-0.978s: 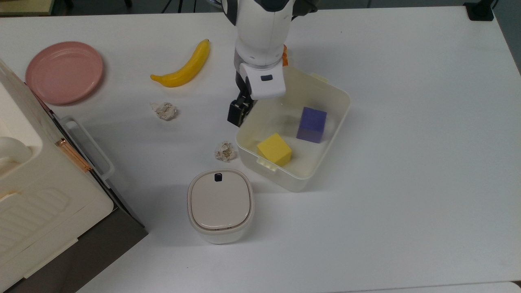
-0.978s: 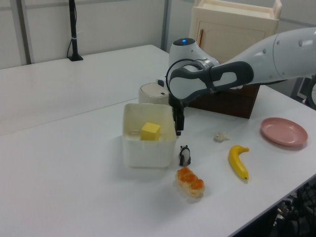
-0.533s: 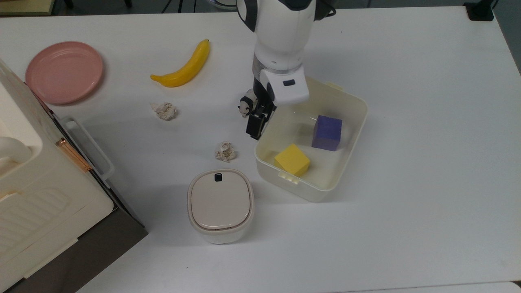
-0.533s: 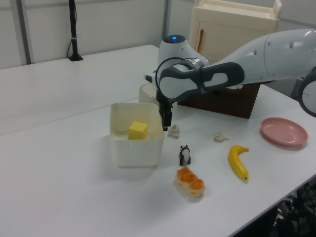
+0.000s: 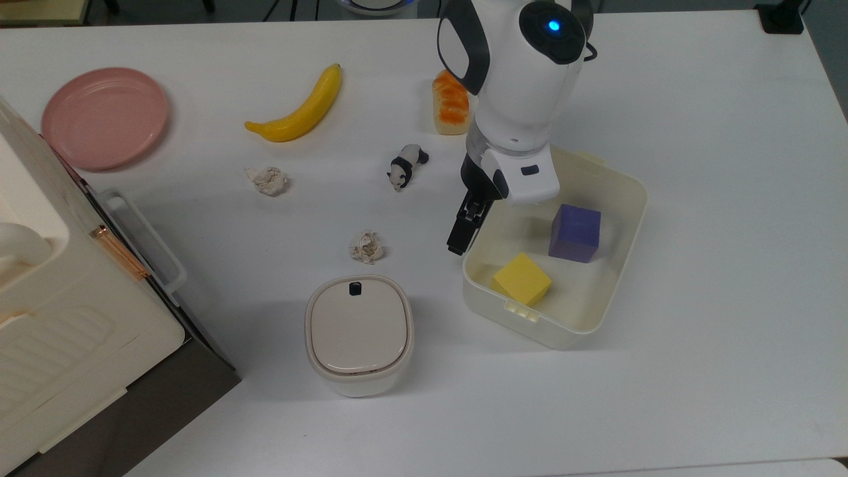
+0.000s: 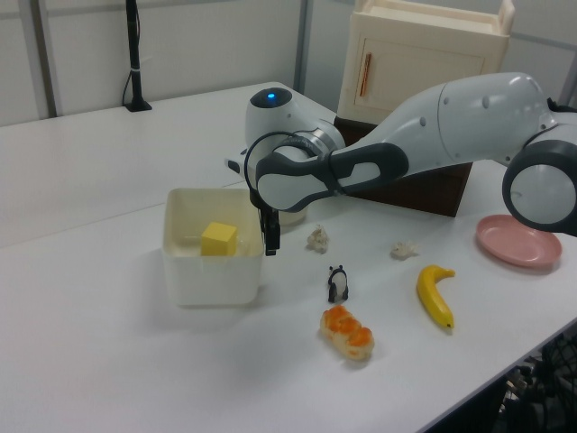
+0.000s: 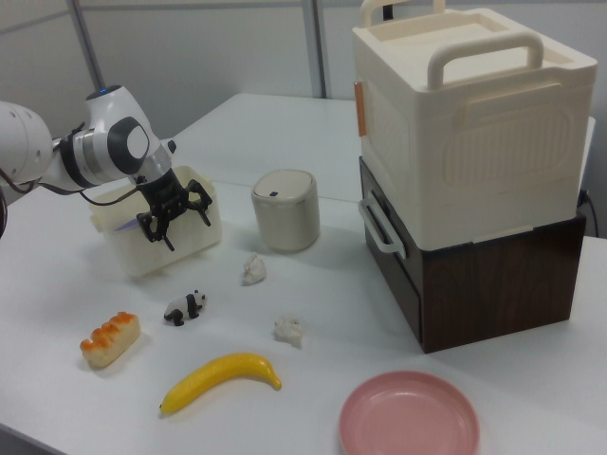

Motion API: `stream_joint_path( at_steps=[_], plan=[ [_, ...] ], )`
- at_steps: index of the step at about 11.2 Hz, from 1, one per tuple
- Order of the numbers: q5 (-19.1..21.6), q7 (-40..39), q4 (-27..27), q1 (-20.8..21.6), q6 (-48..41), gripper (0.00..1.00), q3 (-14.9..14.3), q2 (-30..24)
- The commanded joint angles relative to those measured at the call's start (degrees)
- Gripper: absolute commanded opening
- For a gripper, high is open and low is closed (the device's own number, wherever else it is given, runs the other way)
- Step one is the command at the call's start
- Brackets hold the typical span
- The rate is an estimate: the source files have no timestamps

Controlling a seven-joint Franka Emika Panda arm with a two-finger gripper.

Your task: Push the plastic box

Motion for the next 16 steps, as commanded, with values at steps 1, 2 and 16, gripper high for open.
stream_joint_path(
  at_steps=[1, 2, 16],
  plan=[
    [-1.1, 1.2, 0.6, -0.2, 0.6, 1.00, -0.4, -1.2],
    [-0.9, 0.6, 0.1, -1.1, 0.6, 1.00, -0.1, -3.5],
    [18.5, 49.5, 4.2, -15.9, -33.6, 1.00, -1.1, -26.6]
  ],
)
